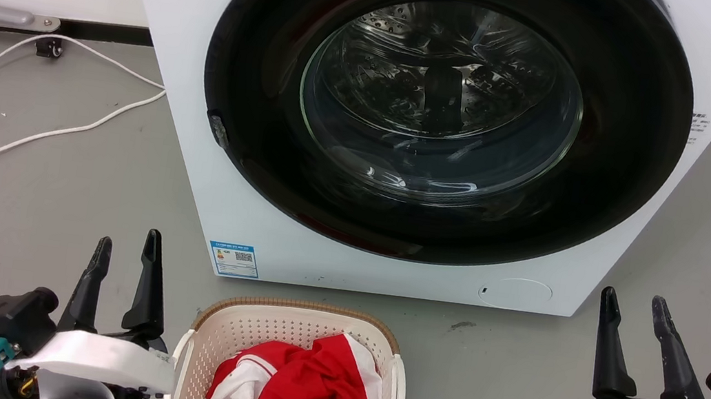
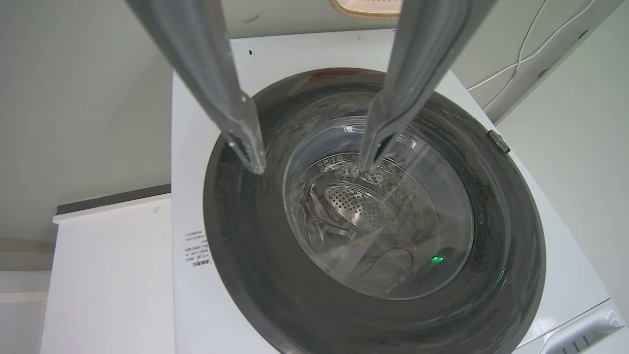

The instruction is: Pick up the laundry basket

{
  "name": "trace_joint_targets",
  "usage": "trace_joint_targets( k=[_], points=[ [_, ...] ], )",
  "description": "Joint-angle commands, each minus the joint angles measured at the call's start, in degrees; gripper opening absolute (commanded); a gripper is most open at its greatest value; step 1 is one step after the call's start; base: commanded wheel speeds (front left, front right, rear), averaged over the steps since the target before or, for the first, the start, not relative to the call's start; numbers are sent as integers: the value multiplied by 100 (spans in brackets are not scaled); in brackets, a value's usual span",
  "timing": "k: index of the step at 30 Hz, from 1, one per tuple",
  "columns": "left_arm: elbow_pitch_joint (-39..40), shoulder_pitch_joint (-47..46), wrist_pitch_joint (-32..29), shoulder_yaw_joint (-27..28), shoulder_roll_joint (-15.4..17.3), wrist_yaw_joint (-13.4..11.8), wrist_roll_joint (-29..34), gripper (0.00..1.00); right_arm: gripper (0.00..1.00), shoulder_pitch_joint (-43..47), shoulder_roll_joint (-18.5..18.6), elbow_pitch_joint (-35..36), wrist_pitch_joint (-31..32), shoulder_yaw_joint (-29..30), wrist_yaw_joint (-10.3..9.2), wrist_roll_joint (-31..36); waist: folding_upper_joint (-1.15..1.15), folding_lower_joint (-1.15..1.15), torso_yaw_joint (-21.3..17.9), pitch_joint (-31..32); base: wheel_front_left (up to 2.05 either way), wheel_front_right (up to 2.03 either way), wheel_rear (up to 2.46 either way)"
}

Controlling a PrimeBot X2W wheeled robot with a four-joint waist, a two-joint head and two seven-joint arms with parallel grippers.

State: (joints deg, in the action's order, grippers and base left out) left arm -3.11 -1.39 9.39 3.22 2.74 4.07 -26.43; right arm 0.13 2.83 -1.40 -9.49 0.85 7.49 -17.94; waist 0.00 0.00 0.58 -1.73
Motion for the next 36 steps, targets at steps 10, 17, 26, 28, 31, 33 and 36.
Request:
trace_joint_targets(
  k=[10,17,26,28,31,33,36],
  points=[
    [81,81,179,8,19,-41,657,100,100,68,11,198,-174,-31,0,654,0,0,4,-2,0,0,0],
    [85,114,264,0,20,-41,988,100,100,105,10,227,-259,-25,0,953,0,0,3,10,0,0,0],
    [84,150,374,17,20,-29,1410,100,100,160,9,277,-365,-5,0,1229,0,0,5,15,0,0,0],
    [85,166,398,19,20,-36,1498,100,100,171,9,291,-385,-4,0,1293,0,0,5,14,0,0,0],
    [88,184,426,19,20,-45,1620,100,100,193,9,321,-415,-10,0,1360,0,0,7,13,0,0,0],
    [93,195,457,14,21,-50,1706,100,100,210,9,339,-435,-15,0,1423,0,0,11,12,0,0,0],
    [95,215,483,8,21,-56,1825,100,100,221,9,360,-469,-17,0,1505,0,0,19,10,0,0,0]
  ],
)
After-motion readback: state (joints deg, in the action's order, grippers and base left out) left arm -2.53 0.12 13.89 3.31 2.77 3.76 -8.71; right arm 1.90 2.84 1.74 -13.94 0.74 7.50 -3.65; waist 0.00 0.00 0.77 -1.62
